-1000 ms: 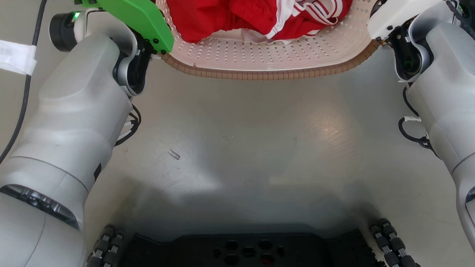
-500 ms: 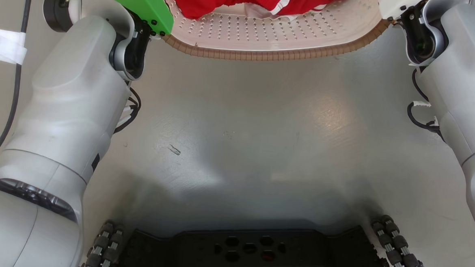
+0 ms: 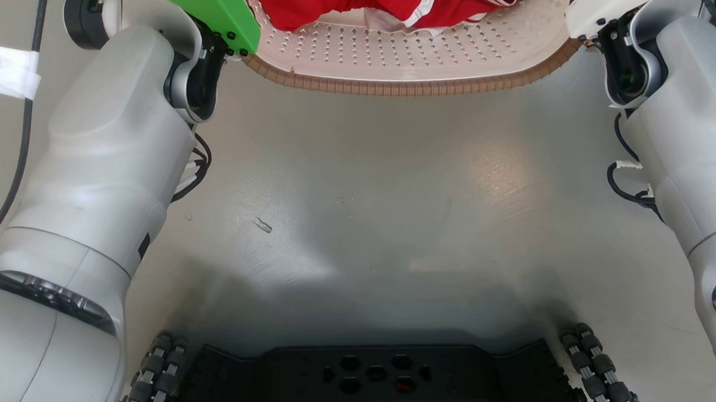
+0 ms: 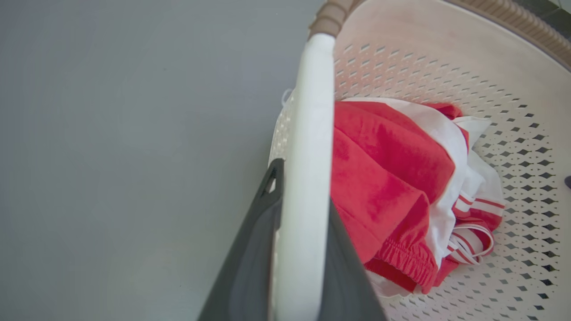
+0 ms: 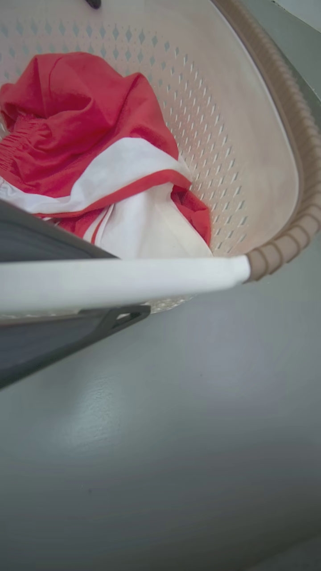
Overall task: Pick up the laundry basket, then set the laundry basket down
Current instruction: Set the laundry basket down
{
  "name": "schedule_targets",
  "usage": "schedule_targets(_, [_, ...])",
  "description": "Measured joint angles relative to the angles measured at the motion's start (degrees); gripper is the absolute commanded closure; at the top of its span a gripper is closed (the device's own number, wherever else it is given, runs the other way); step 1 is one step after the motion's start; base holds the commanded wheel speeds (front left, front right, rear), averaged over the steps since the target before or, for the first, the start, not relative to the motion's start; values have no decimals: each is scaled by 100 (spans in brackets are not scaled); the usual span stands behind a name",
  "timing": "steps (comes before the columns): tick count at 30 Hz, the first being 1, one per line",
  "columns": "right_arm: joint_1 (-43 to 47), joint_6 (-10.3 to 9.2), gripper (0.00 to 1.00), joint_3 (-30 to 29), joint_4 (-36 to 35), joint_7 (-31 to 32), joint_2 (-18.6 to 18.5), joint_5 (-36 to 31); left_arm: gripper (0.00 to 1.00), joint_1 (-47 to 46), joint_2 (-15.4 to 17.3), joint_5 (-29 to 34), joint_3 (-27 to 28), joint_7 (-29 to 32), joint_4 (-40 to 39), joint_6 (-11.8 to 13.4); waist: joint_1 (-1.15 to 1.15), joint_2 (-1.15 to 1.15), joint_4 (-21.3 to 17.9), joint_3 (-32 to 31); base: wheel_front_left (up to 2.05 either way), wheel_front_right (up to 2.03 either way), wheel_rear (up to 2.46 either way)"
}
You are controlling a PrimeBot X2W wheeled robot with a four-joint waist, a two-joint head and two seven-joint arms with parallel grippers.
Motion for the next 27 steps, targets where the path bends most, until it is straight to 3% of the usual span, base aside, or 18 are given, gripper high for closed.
schedule_targets(14, [70,2,100,-42,107,-15,69,-140,100,122,0,44,23,0,15,-35,0,0,-12,-1,0,0,0])
schedule_targets(15, [70,2,80,-47,107,-15,73,-140,100,122,0,51,27,0,15,-35,0,0,-12,-2,0,0,0])
schedule_targets(16, [70,2,76,-55,107,-15,76,-140,100,122,0,53,33,0,15,-36,0,0,-12,-2,0,0,0])
schedule_targets(17, [70,4,73,-71,107,-15,85,-140,91,123,-1,56,38,0,15,-36,0,0,-12,-3,0,0,0])
schedule_targets(18, [70,4,58,-81,108,-15,88,-140,63,123,0,56,48,0,14,-36,0,0,-11,-4,0,0,0])
schedule_targets(19, [70,3,0,-103,129,-15,81,-140,0,122,5,56,82,-8,-1,-48,0,0,-10,-6,0,0,0])
schedule_targets(27, [70,3,0,-211,138,-15,38,-156,0,122,15,56,121,-21,-2,-75,0,0,-9,-22,0,0,0])
